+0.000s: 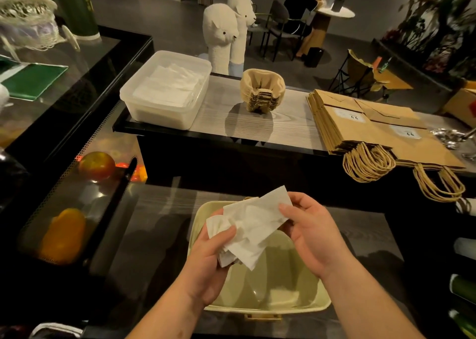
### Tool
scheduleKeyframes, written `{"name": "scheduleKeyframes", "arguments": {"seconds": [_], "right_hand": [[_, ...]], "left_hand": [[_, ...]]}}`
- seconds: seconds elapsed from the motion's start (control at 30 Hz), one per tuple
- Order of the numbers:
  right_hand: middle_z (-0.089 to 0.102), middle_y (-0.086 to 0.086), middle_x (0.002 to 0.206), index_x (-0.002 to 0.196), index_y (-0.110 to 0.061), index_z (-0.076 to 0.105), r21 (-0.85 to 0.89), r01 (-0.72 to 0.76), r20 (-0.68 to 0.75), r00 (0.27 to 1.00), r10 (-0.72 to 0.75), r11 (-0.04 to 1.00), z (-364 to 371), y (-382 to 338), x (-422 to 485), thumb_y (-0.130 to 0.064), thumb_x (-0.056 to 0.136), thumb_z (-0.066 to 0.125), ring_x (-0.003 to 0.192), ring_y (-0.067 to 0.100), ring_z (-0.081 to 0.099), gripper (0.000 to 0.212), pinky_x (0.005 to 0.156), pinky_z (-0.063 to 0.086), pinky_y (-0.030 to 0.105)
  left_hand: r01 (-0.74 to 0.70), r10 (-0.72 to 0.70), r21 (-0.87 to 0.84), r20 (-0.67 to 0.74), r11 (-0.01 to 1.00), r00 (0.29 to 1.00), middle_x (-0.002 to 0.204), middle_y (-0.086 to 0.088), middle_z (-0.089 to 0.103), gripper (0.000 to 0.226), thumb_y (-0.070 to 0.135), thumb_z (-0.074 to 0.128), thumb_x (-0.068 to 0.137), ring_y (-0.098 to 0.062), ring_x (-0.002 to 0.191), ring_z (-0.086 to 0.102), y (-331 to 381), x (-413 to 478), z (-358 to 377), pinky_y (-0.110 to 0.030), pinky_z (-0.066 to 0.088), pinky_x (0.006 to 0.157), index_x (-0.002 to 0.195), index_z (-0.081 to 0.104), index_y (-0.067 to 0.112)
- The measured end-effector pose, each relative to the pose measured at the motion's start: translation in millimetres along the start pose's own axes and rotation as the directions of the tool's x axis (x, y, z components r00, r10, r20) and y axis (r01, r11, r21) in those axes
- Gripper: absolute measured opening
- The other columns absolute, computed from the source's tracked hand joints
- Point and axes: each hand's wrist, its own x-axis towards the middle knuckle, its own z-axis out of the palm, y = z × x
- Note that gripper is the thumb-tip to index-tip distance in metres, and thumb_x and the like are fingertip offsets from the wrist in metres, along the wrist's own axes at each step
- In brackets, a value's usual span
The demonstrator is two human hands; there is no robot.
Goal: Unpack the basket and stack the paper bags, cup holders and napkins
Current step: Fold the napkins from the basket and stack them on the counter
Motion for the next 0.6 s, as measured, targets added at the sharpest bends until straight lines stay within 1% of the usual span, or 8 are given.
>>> {"name": "scheduleKeyframes", "arguments": {"seconds": [0.07,0.17,0.23,0.27,0.33,0.43,0.53,0.6], "right_hand": [[0.073,0.015,0.111,0.118,-0.004,0.064,0.105,-0.052,-0.019,0.998,0.054,0.993,1,-1,2,-0.005,0.089,0.065,0.095,0.029,0.071,0.029,0.081,0.061,0.041],[0.069,0.018,0.128,0.132,-0.008,0.059,0.464,-0.112,0.022,0.993,0.115,0.879,-10,-13,7,-0.019,0.084,0.065,0.119,0.034,0.065,0.049,0.107,0.046,0.050],[0.066,0.016,0.134,0.137,-0.015,0.057,0.617,-0.090,0.040,0.996,0.083,0.782,-18,-22,9,-0.026,0.084,0.063,0.126,0.036,0.061,0.054,0.114,0.037,0.049],[0.067,0.013,0.133,0.134,-0.018,0.059,0.656,-0.067,0.063,0.997,0.034,0.752,-23,-24,9,-0.029,0.087,0.060,0.123,0.034,0.063,0.049,0.112,0.038,0.047],[0.073,0.007,0.118,0.117,-0.019,0.068,0.674,-0.037,0.114,0.992,-0.055,0.738,-31,-27,11,-0.033,0.099,0.049,0.110,0.027,0.071,0.030,0.102,0.048,0.045],[0.064,-0.007,0.082,0.087,-0.022,0.069,0.654,0.027,0.101,0.987,-0.123,0.756,-34,-33,12,-0.035,0.106,0.043,0.077,0.010,0.064,0.035,0.086,0.056,0.039],[0.059,-0.004,0.080,0.087,-0.021,0.065,0.580,-0.009,0.137,0.987,-0.087,0.814,-30,-39,7,-0.028,0.090,0.067,0.066,0.011,0.058,0.008,0.074,0.056,0.033],[0.060,0.007,0.084,0.084,-0.018,0.069,0.319,-0.050,0.219,0.976,-0.022,0.947,-26,-33,2,-0.020,0.086,0.069,0.068,0.018,0.059,0.003,0.060,0.058,0.029]], "left_hand": [[-0.012,0.013,0.022,-0.008,1.000,1.000,0.123,-0.017,0.071,0.053,0.012,0.078,0.078,-0.033,0.104,0.070,1,-1,0,-0.044,0.054,0.080,0.128,0.063,0.022],[-0.015,0.015,-0.007,-0.045,1.000,0.999,0.126,-0.017,0.070,0.056,0.018,0.070,0.080,-0.034,0.107,0.068,3,-2,0,-0.041,0.055,0.077,0.134,0.060,0.024],[-0.019,0.019,-0.009,-0.046,1.000,0.999,0.123,-0.014,0.072,0.055,0.023,0.068,0.079,-0.031,0.102,0.069,5,-4,0,-0.038,0.053,0.072,0.133,0.061,0.025],[-0.026,0.026,0.004,-0.042,1.000,0.999,0.119,-0.012,0.073,0.052,0.024,0.067,0.079,-0.027,0.095,0.069,6,-5,0,-0.035,0.051,0.069,0.131,0.063,0.024],[-0.030,0.031,0.019,-0.024,0.999,0.999,0.111,-0.012,0.073,0.047,0.027,0.066,0.080,-0.023,0.086,0.069,9,-6,1,-0.032,0.049,0.065,0.127,0.065,0.022],[-0.024,0.024,0.026,-0.013,0.999,1.000,0.108,-0.013,0.073,0.044,0.028,0.066,0.080,-0.024,0.085,0.068,10,-8,1,-0.034,0.046,0.065,0.124,0.066,0.019],[-0.037,0.037,0.066,-0.006,0.997,0.999,0.107,-0.014,0.072,0.041,0.027,0.065,0.083,-0.024,0.084,0.068,10,-9,0,-0.032,0.048,0.063,0.124,0.065,0.019],[-0.086,0.089,0.108,-0.018,0.990,0.996,0.107,-0.011,0.074,0.037,0.021,0.067,0.086,-0.024,0.087,0.071,9,-9,0,-0.032,0.053,0.064,0.122,0.065,0.023]]}}
